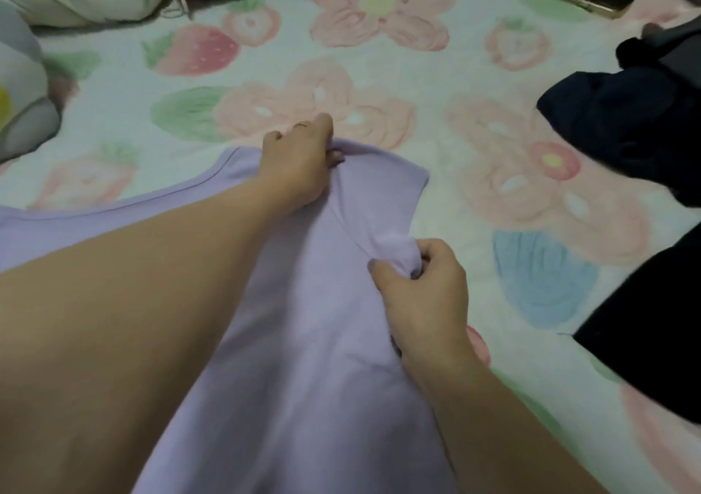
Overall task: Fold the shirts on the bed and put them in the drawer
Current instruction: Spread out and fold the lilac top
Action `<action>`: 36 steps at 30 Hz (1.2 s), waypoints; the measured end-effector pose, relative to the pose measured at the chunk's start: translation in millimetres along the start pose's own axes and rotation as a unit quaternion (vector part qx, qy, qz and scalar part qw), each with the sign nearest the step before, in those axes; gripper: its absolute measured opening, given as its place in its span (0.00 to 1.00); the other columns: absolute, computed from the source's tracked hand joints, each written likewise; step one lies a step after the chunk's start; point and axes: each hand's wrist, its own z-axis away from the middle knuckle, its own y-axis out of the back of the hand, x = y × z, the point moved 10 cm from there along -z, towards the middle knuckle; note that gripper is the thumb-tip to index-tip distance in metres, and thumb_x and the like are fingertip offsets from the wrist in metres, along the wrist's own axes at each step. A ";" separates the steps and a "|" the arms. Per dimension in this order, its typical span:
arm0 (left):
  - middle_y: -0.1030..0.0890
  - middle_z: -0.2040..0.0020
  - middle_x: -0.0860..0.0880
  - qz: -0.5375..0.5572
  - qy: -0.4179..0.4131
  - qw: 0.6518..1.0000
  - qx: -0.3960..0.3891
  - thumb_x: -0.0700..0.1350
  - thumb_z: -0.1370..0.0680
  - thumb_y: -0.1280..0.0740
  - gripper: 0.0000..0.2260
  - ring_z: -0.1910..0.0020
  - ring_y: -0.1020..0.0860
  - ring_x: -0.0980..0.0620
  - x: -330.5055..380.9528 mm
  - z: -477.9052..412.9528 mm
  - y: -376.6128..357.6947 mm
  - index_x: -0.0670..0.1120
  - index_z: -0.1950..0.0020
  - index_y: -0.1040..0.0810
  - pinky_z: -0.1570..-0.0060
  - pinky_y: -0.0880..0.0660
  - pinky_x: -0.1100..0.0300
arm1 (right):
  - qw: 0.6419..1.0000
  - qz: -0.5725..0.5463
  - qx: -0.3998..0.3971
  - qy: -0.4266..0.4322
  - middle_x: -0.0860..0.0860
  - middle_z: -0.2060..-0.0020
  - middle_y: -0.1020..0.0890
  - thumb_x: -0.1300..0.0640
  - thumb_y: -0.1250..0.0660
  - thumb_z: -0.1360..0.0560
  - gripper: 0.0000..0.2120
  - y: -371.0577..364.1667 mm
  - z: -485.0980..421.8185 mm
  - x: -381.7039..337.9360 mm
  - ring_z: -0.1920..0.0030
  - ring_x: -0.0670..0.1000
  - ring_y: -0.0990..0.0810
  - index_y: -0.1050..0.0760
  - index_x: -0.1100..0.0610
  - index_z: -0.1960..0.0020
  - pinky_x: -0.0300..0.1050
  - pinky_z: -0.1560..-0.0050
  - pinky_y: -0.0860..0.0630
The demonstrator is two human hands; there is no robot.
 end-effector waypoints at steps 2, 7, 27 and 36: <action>0.25 0.48 0.34 0.035 0.031 0.998 0.047 0.45 0.21 0.42 0.05 0.50 0.28 0.35 -12.0 5.0 12.8 0.44 0.50 0.35 0.58 0.45 0.53 | 0.996 0.047 -0.028 0.071 0.47 0.65 0.27 0.59 0.29 0.30 0.08 2.3 1.6 -16.5 0.62 0.51 0.29 0.27 0.57 0.53 0.40 0.60 0.35; 0.26 0.52 0.37 0.046 0.034 0.992 0.108 0.45 0.20 0.43 0.04 0.53 0.29 0.39 -15.4 13.6 13.1 0.47 0.53 0.38 0.61 0.51 0.57 | 0.968 0.164 -0.054 0.183 0.53 0.59 0.27 0.61 0.32 0.28 0.08 5.4 3.2 -44.5 0.55 0.55 0.27 0.23 0.61 0.49 0.39 0.57 0.37; 0.46 0.25 0.36 -0.079 0.386 0.919 0.011 0.56 0.23 0.54 0.28 0.28 0.48 0.31 -189.3 422.6 48.3 0.46 0.25 0.41 0.32 0.50 0.33 | 0.810 0.510 -0.009 0.290 0.63 0.29 0.37 0.56 0.42 0.24 0.25 40.4 107.8 27.9 0.29 0.68 0.41 0.37 0.64 0.29 0.63 0.31 0.45; 0.38 0.27 0.39 -0.092 0.264 0.960 -0.009 0.54 0.22 0.47 0.23 0.29 0.39 0.34 -132.2 480.7 26.7 0.50 0.28 0.38 0.34 0.42 0.39 | 0.732 0.508 -0.189 0.413 0.59 0.30 0.33 0.52 0.48 0.23 0.24 -10.3 194.4 57.9 0.30 0.63 0.35 0.36 0.60 0.29 0.59 0.32 0.40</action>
